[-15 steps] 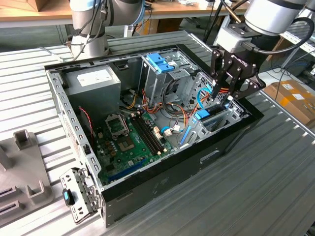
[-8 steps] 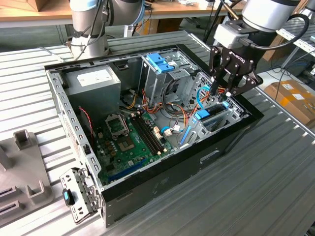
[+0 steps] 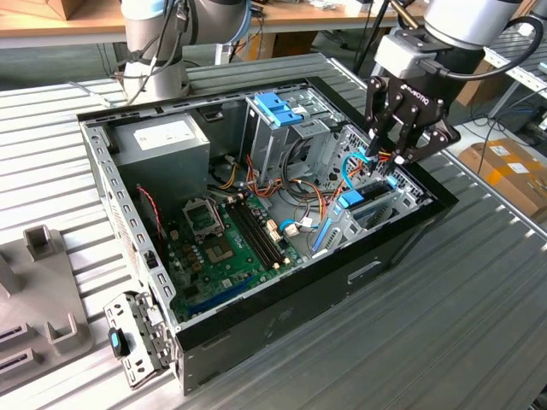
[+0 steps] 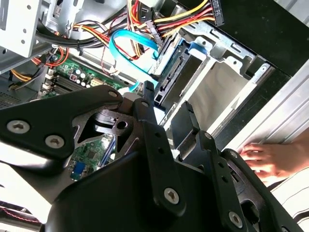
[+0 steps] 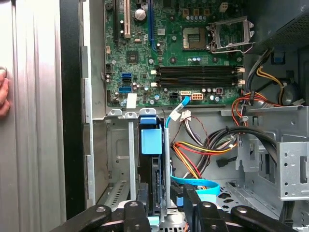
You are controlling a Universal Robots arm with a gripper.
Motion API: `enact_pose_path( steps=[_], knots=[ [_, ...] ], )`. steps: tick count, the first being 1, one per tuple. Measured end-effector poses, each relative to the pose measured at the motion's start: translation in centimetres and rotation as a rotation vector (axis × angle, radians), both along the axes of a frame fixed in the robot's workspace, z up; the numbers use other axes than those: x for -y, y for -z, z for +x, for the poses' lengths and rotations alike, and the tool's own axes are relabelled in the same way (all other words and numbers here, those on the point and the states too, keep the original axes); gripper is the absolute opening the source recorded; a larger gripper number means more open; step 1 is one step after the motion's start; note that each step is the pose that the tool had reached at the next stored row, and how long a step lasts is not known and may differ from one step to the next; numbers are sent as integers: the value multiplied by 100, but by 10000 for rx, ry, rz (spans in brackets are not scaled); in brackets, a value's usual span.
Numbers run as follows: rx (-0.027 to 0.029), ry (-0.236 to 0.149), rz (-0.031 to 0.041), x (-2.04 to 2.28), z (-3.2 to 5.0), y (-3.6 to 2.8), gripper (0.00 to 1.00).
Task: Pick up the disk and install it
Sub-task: 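Insert the first disk wire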
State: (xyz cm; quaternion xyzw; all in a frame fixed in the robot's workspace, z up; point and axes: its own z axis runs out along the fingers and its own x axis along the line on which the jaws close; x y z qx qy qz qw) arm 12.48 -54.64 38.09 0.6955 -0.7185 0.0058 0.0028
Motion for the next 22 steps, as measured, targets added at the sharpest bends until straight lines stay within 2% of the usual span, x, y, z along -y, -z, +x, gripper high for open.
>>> enact_pose_path(
  steps=[3,8,11,14,15,20,21,22],
  knots=[
    [0,-2,12,-17,15,2,42],
    [0,0,121,-59,86,8,42],
    [-1,-6,122,-61,93,33,42],
    [0,-35,123,-61,94,152,42],
    [0,-42,121,-56,94,173,42],
    [-1,-43,121,-56,94,179,42],
    [-1,-43,121,-56,94,180,41],
    [0,-43,121,-56,94,180,34]
  ],
)
